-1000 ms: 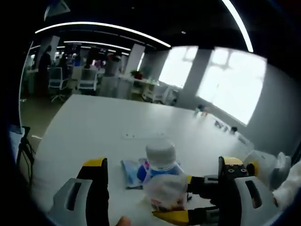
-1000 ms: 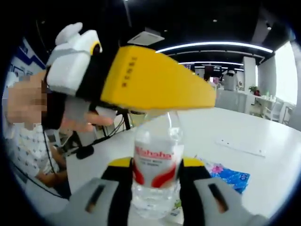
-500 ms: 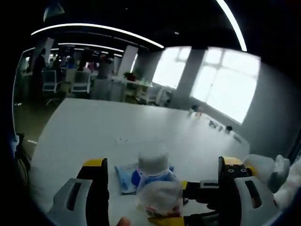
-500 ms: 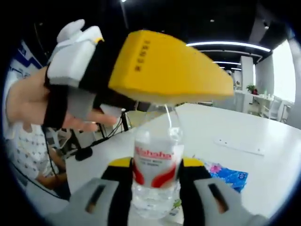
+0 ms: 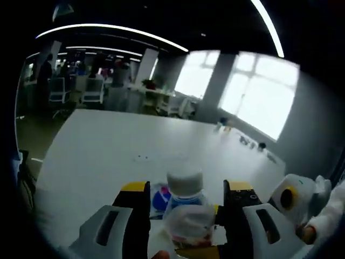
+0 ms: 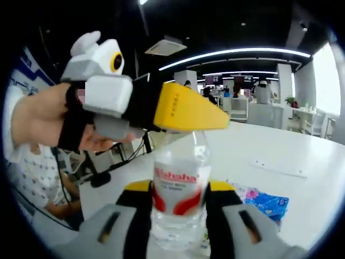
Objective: Arrange the tabletop items into an orderly group along one side of the table until the central work area is clear of visible clutter.
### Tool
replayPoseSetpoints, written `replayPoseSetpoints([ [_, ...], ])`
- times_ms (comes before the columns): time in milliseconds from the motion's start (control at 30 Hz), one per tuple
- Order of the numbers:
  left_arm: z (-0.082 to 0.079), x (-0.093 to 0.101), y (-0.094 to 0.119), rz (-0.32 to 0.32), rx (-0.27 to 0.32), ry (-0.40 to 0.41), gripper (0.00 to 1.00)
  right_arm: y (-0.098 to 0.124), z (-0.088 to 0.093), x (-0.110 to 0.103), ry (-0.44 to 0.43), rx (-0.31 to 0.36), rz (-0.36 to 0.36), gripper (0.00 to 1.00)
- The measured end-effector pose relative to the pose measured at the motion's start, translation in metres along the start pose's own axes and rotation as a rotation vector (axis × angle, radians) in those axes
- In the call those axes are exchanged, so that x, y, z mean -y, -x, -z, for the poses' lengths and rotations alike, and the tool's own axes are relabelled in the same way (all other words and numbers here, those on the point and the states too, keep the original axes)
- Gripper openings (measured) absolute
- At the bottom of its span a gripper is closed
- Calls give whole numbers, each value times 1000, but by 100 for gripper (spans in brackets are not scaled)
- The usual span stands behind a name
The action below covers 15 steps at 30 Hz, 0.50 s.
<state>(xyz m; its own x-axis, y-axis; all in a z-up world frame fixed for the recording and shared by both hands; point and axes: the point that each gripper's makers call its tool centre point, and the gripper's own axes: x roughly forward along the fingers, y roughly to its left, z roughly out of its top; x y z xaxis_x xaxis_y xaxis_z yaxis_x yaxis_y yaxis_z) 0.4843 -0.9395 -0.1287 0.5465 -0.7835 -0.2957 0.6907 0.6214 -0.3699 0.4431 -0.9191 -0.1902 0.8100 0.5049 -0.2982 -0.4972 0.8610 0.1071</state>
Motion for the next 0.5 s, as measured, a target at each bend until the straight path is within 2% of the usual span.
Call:
replayPoseSetpoints([
  [100,-2,2,0,22,7,-3,23,0,1,-1,-2,-1,-2,36],
  [433,-1,4,-1,15,18,4,19,2,2,1,8,0,3,36],
  [500,-1,6,0,21,21,-17,18,2,2,1,17,1,8,36],
])
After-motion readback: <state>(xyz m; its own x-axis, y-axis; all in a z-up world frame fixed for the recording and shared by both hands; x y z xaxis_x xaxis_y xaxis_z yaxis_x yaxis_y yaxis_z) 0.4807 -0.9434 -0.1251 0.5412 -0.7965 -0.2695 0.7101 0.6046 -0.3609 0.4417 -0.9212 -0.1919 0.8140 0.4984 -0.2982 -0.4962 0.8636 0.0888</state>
